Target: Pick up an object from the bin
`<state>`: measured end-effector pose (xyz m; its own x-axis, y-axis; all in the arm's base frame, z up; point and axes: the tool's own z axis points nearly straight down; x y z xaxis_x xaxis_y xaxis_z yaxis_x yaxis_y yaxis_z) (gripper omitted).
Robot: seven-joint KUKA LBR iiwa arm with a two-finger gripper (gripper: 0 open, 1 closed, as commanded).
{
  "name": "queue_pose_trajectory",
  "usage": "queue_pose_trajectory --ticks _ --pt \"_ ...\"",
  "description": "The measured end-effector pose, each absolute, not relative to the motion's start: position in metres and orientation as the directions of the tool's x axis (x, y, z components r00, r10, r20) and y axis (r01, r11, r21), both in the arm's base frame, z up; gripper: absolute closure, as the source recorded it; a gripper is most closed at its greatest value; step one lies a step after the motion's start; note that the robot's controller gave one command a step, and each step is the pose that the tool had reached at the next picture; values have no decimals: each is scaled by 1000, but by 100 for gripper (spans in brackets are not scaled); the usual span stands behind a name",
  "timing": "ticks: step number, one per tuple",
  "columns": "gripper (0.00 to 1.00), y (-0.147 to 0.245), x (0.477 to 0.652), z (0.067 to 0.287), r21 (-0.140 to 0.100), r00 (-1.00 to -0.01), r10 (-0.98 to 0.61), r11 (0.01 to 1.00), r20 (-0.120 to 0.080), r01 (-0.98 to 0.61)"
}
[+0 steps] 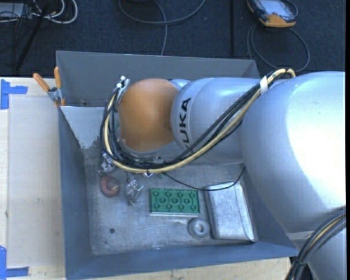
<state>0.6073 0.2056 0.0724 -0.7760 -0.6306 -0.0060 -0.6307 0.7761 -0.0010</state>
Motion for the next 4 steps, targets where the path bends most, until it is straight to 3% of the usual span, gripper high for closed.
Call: queue_pose_trajectory --ticks 1,2,3,4 --pt "100 205 608 74 1 -779 -627 779 -4 -627" --pt "100 205 608 81 1 -782 -624 782 -3 -624" --pt "100 207 610 168 -3 -784 -620 784 -9 -620" --pt "100 207 611 174 0 -787 -617 787 -3 -617"
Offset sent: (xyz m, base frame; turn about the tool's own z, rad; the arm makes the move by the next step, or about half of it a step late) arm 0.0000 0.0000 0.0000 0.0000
